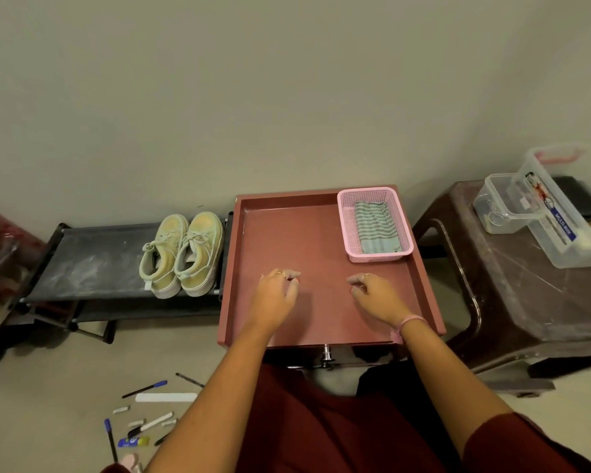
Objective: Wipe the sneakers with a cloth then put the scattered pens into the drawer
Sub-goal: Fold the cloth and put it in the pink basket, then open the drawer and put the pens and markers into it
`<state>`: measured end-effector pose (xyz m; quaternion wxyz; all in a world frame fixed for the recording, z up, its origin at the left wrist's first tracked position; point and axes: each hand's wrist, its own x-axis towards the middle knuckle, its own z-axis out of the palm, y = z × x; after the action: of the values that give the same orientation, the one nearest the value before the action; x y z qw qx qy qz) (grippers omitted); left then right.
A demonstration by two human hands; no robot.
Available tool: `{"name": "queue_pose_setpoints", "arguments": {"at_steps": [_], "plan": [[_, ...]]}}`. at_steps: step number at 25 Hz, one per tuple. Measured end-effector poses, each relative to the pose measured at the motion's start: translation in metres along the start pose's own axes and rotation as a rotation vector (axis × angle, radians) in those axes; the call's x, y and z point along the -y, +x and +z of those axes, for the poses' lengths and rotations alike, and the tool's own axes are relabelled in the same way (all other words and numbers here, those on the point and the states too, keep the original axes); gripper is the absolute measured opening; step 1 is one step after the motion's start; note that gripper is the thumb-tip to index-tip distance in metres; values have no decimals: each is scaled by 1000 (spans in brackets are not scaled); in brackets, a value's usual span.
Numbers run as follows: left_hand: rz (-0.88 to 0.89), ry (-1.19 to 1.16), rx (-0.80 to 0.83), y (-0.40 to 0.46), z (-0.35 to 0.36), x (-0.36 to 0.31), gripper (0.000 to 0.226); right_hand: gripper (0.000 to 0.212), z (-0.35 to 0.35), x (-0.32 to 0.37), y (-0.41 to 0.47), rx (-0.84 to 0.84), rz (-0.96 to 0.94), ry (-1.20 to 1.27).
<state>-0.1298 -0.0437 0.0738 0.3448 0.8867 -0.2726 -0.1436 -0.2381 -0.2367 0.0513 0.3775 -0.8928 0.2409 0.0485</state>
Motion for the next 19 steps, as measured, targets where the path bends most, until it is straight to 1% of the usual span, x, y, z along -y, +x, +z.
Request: {"name": "queue_pose_setpoints", "arguments": {"at_steps": [2, 4, 8, 10, 12, 14, 16, 17, 19], "plan": [[-22, -15, -15, -15, -3, 6, 25, 27, 21, 1, -14, -6, 6, 23], [-38, -15, -26, -27, -6, 13, 24, 26, 40, -2, -28, 51, 18, 1], [-81, 14, -3, -46, -3, 29, 26, 28, 74, -18, -45, 305, 72, -193], [-107, 36, 14, -54, -1, 36, 26, 37, 93, -25, -50, 455, 105, -308], [-124, 47, 20, -64, 2, 43, 27, 56, 110, -35, -49, 538, 125, -370], [-135, 57, 30, -73, 6, 48, 27, 67, 127, -41, -47, 575, 135, -425], [-135, 87, 40, -79, 9, 54, 27, 71, 146, -44, -46, 583, 137, -497], [-134, 102, 42, -81, 10, 58, 27, 70, 155, -44, -48, 565, 153, -525], [-133, 116, 40, -85, 11, 65, 26, 65, 168, -42, -56, 473, 200, -565]]}}
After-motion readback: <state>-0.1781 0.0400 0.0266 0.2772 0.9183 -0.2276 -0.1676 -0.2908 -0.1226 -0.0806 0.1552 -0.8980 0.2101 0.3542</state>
